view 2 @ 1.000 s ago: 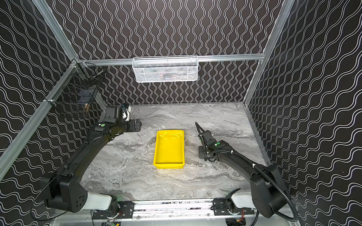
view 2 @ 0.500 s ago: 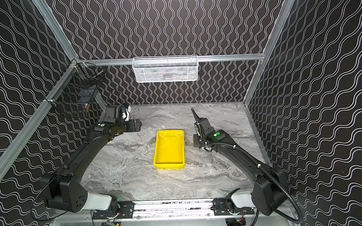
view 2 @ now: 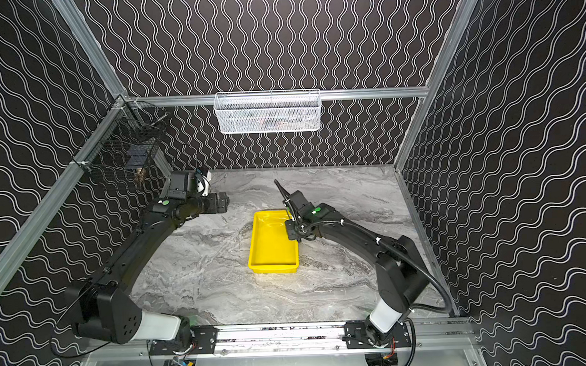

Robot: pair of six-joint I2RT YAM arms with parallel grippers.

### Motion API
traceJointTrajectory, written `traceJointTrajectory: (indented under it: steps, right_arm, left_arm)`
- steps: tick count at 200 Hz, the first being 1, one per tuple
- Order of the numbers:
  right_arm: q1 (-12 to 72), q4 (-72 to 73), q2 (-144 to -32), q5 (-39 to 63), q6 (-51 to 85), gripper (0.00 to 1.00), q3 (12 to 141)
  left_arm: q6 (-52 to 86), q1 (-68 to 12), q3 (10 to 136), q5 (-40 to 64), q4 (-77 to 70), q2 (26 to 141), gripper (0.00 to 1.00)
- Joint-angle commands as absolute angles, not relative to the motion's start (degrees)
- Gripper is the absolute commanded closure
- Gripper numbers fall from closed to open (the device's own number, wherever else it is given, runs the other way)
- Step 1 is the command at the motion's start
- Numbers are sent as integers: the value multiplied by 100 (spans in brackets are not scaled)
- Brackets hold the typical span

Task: Put the screwdriver in the bin
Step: Pick up the screwdriver from the middle-right of the table, then place the screwdriver into the bin.

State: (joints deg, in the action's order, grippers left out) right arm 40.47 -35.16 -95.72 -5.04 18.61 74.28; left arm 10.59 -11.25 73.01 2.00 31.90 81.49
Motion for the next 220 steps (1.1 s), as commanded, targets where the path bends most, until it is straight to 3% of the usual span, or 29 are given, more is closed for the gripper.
traceJointTrajectory:
  steps: [1,145,220]
  right_arm:
    - [4116,-3323,-9773,-362,1918,94,7642]
    - [4623,-2987,-10627,-221,2096,91,7642]
    - [4614,-2852,-11021,-238,2004,88,7662]
  left_arm:
    - [1107,-1099,7314,237,3208,8127,1]
    - [1142,-1063,7341,322,3230,8157,1]
    - [1508,-510,7329,1002,3110,8255,1]
